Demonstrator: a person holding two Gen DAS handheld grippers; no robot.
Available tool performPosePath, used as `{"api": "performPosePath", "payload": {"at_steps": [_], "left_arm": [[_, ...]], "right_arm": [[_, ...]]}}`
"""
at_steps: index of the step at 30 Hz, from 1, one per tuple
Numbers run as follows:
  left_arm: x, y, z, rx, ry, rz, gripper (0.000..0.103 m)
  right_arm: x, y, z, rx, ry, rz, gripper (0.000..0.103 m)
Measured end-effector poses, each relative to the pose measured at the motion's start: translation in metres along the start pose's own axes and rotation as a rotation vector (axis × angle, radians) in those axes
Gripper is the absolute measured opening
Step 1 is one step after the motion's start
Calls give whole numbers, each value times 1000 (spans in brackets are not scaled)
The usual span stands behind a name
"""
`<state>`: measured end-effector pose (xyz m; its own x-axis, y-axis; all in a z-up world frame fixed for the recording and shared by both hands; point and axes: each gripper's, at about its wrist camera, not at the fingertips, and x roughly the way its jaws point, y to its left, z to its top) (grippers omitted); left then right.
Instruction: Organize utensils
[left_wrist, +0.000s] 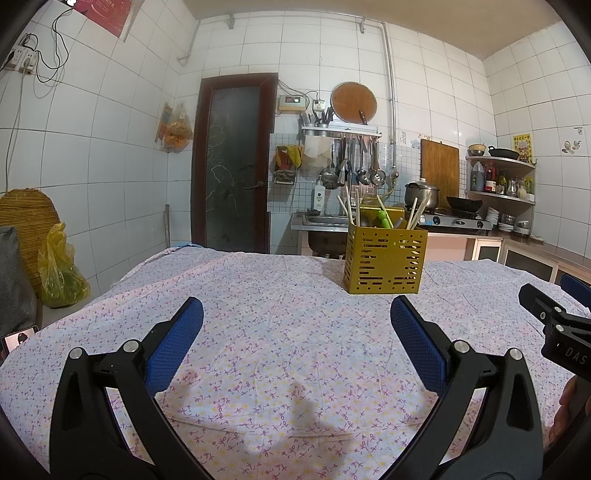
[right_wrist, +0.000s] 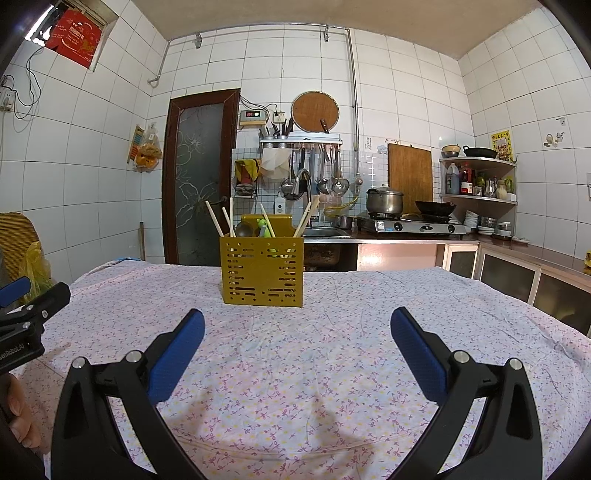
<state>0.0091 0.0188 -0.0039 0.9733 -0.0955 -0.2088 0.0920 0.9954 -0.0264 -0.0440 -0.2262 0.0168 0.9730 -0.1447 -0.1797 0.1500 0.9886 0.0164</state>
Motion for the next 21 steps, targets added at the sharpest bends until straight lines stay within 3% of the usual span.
{"api": "performPosePath", "payload": {"at_steps": [21], "left_arm": [[0,0,-1,0,-2,0,98]], "right_arm": [[0,-1,-1,1,0,-1,98]]}}
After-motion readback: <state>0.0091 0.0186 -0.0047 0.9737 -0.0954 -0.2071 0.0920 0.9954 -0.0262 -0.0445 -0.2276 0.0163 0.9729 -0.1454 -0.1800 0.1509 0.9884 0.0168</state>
